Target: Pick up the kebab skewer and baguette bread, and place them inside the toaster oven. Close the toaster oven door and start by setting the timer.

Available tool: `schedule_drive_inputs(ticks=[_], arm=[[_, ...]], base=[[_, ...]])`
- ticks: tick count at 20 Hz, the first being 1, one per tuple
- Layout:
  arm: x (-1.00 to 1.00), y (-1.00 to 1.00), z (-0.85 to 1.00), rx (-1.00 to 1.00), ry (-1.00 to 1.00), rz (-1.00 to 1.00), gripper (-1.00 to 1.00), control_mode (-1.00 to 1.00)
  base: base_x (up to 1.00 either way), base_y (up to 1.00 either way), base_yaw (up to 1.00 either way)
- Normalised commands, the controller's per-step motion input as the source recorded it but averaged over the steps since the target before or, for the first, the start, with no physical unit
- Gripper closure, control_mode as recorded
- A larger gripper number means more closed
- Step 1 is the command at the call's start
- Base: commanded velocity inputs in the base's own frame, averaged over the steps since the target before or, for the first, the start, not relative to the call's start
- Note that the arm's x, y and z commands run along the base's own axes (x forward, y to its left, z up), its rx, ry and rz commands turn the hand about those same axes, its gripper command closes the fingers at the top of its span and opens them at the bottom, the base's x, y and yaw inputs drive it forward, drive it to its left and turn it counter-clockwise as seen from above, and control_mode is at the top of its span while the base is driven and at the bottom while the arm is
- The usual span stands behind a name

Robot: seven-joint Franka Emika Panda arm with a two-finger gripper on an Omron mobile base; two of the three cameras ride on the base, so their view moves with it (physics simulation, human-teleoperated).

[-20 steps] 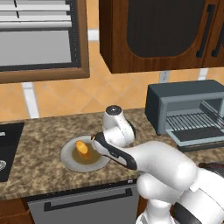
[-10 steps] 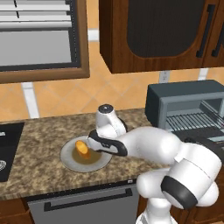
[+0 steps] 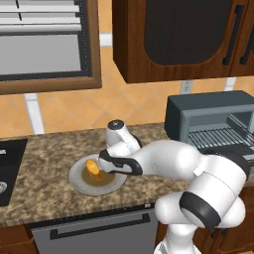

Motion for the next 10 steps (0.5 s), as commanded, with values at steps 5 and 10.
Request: schedule_drive_inputs(ticks=[5, 10], arm=[[0.15, 0.00, -0.15, -0.02, 0.00, 0.01, -1.00, -1.00], [0.35, -0.03, -0.03, -0.01, 0.00, 0.01, -1.00, -1.00]], base=[[0.00, 0.00, 0.00], [0.00, 0.00, 0.00]])
